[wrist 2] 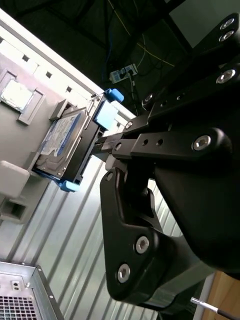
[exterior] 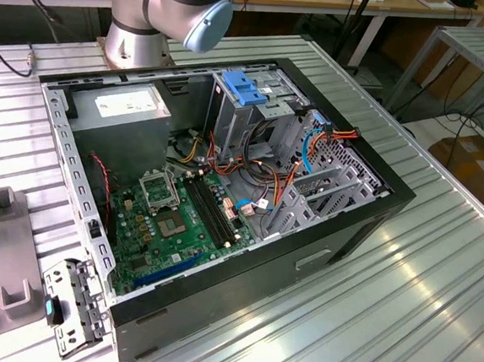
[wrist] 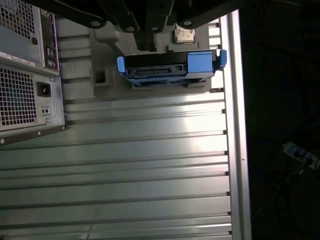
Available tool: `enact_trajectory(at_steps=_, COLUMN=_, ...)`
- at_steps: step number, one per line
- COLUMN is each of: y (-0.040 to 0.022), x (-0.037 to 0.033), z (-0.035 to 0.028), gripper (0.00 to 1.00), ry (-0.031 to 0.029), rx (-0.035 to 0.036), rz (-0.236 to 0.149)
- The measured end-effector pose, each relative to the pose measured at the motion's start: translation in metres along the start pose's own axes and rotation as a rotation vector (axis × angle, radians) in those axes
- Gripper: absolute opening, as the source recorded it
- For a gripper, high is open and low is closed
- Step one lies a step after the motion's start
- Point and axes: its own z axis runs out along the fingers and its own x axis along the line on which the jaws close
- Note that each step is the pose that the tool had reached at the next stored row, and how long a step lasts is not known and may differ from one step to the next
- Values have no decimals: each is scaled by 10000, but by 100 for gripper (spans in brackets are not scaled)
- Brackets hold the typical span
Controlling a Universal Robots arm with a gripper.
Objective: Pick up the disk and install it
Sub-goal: 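Reach for the disk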
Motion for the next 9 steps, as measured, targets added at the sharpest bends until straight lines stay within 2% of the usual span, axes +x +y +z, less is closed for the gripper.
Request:
enact_trajectory(at_steps=4, y=-2, x=201, z=1, gripper=11, ry=1, rx=0, rz=0)
enact_trajectory(at_steps=9, y=2, x=375, z=2, gripper=11, ry=1, rx=0, rz=0)
